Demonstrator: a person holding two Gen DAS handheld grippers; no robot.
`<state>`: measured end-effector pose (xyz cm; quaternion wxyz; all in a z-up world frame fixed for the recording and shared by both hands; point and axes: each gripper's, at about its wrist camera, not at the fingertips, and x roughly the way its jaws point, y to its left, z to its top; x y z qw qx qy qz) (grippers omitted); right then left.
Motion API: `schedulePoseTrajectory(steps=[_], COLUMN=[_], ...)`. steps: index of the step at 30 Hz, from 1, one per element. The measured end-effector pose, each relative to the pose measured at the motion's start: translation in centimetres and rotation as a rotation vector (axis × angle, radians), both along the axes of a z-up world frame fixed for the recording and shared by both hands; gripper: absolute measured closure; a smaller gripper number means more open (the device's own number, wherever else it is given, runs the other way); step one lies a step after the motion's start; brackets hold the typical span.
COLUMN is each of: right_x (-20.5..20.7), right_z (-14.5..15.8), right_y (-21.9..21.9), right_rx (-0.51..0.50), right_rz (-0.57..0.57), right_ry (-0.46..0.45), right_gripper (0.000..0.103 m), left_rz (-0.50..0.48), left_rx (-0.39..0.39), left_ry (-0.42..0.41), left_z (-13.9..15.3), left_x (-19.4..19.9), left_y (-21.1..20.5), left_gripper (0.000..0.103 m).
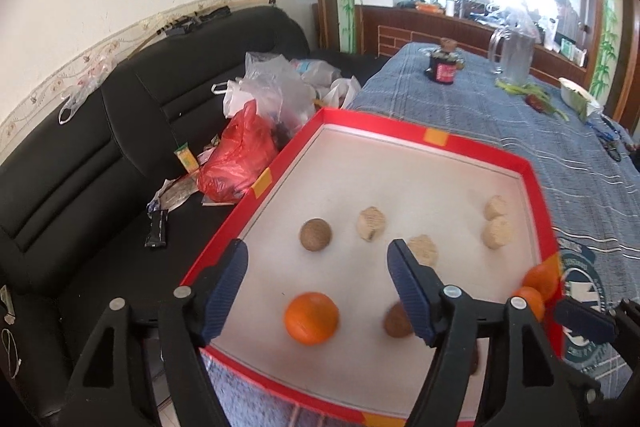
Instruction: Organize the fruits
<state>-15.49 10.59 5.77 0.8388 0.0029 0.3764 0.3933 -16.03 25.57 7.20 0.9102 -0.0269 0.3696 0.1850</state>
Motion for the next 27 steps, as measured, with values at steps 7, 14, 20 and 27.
schedulePoseTrajectory(steps=[7,14,20,27], right_x=[-1.1,-1.1,-1.6,-3.3], right_z=[1.4,2.9,3.7,4.4], right_y=[-3.1,-8.1,-13.3,-16.5], right_rx=[0.024,0.074,0.125,0.171], right_rz=[-0.077,-0.205,-0.334,-0.398], right_ry=[-0.049,-0.095,-0.122,-0.131], right_gripper=[0.045,0.038,0.029,0.027], left_rz=[-0.025,-0.074,-0.102,-0.12], left_rx=[0.019,0.051,0.134,0.199], left_ry=[-0.064,-0.12,-0.173,-0.2], left_z=[2.1,3.6,4.2,4.7], left_x=[-2.2,-4.7,-7.2,-9.5], left_y=[-3.1,-6.5,-9.8,-11.8], left_gripper=[0.02,0.016,0.0,0.0])
